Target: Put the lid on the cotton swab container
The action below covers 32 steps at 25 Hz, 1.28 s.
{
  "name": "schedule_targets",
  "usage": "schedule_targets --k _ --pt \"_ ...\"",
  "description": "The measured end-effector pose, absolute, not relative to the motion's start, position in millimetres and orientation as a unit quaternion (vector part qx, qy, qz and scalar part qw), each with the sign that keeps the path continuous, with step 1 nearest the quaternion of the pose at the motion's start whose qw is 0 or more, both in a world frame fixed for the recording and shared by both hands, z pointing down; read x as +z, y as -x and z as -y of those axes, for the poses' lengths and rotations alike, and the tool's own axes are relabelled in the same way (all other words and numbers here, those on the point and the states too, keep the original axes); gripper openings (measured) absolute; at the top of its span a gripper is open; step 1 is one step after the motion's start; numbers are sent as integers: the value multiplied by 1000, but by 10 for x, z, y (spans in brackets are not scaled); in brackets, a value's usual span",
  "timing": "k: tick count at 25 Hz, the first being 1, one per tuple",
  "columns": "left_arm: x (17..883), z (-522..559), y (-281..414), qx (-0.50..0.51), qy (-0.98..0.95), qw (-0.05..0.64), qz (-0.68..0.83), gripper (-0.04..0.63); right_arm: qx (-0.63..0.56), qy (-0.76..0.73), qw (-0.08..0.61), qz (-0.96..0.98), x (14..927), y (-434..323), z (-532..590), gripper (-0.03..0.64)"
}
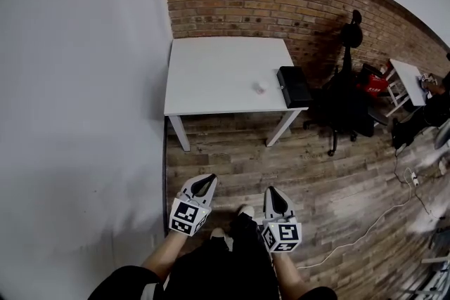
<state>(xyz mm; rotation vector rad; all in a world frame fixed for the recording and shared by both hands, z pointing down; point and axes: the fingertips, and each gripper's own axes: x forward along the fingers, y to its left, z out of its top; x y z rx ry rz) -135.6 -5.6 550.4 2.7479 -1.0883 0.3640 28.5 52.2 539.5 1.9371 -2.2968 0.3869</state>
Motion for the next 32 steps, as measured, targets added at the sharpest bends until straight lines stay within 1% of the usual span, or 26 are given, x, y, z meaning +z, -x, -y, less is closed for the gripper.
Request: schedule_targets --k 8,17,32 --pt "5597 377 1140 123 -921 81 361 18 130 -639 53 756 5512 -471 -209 21" --pt "5595 927 859 129 -917 81 368 18 133 -626 52 767 5511 -705 403 21" --pt "5595 1866 49 140 -911 82 379 18 134 -603 48 785 5434 -1431 1470 21"
